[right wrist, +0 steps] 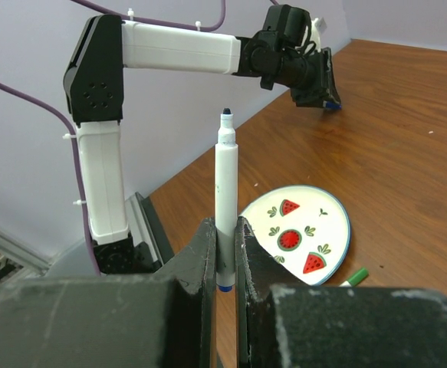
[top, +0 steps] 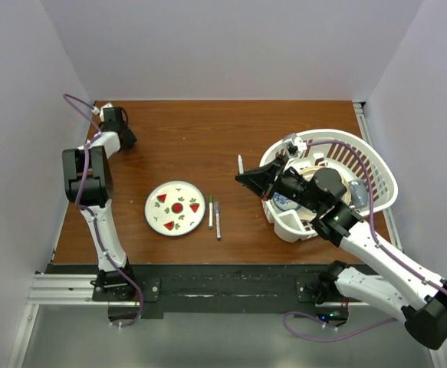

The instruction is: Insert the pens into the pen caps

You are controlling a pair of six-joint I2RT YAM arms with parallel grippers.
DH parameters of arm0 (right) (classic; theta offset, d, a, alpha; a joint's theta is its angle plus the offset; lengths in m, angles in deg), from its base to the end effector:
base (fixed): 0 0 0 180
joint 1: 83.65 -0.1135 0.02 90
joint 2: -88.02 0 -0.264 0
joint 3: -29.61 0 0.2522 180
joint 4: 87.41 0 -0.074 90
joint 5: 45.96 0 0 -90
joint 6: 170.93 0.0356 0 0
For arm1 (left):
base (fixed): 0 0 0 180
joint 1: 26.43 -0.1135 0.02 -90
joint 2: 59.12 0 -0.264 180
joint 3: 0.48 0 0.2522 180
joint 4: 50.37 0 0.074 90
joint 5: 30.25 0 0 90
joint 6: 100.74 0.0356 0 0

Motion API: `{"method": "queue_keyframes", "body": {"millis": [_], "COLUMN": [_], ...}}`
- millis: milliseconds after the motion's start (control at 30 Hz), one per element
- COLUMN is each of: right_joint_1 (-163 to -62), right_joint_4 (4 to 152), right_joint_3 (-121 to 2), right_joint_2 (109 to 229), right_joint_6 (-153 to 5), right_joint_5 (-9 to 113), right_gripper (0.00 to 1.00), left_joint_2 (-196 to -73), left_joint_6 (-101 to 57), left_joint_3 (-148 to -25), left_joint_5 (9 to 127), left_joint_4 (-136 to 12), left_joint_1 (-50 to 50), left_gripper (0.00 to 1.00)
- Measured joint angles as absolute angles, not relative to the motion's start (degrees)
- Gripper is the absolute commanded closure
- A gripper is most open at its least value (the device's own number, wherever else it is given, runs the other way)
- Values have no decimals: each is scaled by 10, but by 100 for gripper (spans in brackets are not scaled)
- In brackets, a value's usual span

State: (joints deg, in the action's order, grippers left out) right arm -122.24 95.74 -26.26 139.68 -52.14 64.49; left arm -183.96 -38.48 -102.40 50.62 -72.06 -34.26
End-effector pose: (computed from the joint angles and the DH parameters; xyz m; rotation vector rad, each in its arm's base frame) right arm 0.1597 0.1433 0.3528 -0.4458 1.5055 1.2013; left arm 0.4756 0.0711 0.1553 -0.7877 2.2003 0.0148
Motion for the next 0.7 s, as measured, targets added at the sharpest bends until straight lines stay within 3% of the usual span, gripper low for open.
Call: {"method": "queue_keyframes", "body": {"millis": [367,700], "right_joint_1": [-1222,-1222], "right_joint_4": [955,948], "right_joint_3": [-263,-263], "right_joint_2": [1392,1369], "right_joint_6": [-525,-525], "right_joint_5": [645,644], "right_gripper": [100,100], "left_joint_2": [-1839,-1832], "left_joint_6": [-341,-297], "left_joint_3": [-1029,-1023], "left_joint_5": [519,597], "left_joint_4": [-719,-726], "left_joint_1": [-343,-343], "left_gripper": [83,85]}}
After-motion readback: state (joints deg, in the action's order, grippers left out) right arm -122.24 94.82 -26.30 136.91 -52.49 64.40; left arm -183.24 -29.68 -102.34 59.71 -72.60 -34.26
